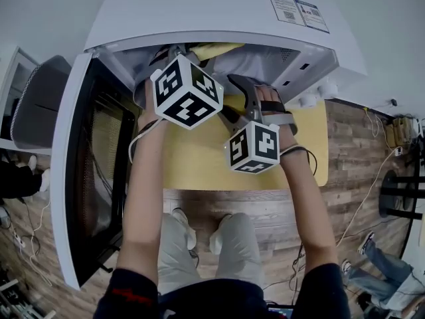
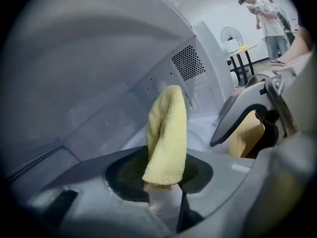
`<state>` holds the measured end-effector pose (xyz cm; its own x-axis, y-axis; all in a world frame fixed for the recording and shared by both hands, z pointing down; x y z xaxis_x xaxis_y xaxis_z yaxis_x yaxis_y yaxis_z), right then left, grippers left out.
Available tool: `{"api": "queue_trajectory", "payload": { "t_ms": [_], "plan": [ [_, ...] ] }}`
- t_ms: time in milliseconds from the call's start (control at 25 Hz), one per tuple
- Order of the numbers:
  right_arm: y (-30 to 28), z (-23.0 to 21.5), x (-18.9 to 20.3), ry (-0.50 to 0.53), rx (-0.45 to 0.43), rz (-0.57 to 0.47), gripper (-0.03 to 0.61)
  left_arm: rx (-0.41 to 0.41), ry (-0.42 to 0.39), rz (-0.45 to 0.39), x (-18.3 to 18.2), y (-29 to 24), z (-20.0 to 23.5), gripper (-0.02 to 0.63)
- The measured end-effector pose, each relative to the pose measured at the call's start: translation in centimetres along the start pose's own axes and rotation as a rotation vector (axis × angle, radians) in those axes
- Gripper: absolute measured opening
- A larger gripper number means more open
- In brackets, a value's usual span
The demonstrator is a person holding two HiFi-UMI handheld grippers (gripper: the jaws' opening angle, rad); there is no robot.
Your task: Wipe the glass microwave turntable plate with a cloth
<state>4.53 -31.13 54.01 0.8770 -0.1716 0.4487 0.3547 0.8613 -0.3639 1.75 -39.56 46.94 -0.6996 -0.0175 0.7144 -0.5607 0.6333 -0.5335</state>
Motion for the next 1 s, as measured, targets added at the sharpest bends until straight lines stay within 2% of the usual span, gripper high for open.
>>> {"api": "queue_trajectory", "payload": {
  "t_ms": [160,520,1000],
  "plan": [
    [0.0,0.0,0.0,-0.001,0.001,-0.004,0.296,0.036,-0.069,0.051,-0.1,-0.8,-0.1,0.121],
    [0.0,0.0,0.0,-0.013,0.008,-0.013,0.296,0.091,-0.142,0.139,1.0,-2.1,-0.7,0.121],
    [0.0,0.0,0.0,-0.027,0.017,-0.023,0.296,0.132,-0.064,0.097,1.2,-2.3,-0.9,0.121]
  ]
}}
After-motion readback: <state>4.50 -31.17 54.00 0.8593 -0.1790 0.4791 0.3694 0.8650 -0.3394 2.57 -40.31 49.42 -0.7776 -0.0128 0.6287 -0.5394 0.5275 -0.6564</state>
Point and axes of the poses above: the fingertips, and each gripper's own axes: y backward along the fingers, z to its left, x out of its underside, the point moved 2 cm from there along y, backward along the fingers, and after that the axes turned 12 degrees about x, right-handed, at the moved point
